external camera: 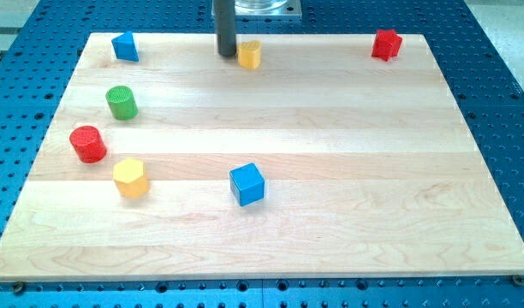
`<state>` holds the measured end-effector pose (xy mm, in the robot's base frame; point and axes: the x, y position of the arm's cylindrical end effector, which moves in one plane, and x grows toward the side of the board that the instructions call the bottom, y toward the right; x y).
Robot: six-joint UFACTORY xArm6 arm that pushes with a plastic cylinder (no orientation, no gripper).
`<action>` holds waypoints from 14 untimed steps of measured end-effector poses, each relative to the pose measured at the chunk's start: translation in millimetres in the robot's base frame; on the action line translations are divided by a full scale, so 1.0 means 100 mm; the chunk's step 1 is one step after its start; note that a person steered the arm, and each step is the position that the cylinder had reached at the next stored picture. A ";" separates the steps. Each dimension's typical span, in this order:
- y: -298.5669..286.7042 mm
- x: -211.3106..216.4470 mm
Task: Move the heart diagonal to the blue cube
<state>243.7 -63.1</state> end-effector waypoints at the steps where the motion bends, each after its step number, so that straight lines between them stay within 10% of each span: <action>1: 0.55 -0.30; 10: 0.24 0.23; 12: 0.92 0.39; 14: 0.00 0.52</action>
<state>295.6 -62.9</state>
